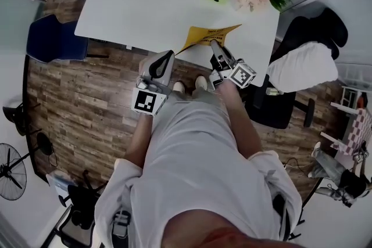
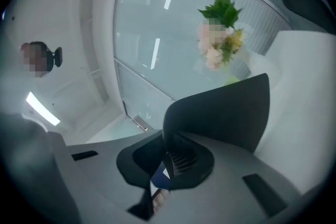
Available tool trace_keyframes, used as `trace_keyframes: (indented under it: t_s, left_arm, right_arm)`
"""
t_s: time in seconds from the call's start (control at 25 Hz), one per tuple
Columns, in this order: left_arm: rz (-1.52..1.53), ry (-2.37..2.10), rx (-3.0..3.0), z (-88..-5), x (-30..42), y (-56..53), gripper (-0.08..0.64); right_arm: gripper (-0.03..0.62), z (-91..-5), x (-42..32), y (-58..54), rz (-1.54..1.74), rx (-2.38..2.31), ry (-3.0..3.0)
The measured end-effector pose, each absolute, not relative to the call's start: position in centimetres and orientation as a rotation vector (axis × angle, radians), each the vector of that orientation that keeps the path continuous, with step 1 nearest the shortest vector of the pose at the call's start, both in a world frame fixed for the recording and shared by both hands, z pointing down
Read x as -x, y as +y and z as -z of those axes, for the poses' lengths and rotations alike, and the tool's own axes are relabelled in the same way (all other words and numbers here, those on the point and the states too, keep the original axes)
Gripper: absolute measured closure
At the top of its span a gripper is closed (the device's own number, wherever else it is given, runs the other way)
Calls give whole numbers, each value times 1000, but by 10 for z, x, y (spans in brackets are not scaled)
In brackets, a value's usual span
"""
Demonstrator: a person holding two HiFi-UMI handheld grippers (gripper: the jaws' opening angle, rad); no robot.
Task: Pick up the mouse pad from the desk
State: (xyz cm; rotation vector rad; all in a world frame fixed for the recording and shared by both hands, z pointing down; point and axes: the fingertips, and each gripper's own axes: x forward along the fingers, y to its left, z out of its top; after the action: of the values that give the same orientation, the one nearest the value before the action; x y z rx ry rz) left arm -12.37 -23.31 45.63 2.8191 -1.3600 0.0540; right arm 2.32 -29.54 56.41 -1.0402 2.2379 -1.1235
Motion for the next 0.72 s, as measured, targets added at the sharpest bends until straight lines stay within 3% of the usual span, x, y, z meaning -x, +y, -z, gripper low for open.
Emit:
trace_keyframes:
  t_s: [0.44, 0.72]
  left_arm:
    - [-9, -1377, -2835, -439, 117, -258, 575]
    - [39, -1430, -2830, -411, 108, -281, 575]
  right_arm:
    - [581, -440, -19, -289, 352, 1205, 2768]
    - [581, -399, -13, -291, 25, 1261, 2902]
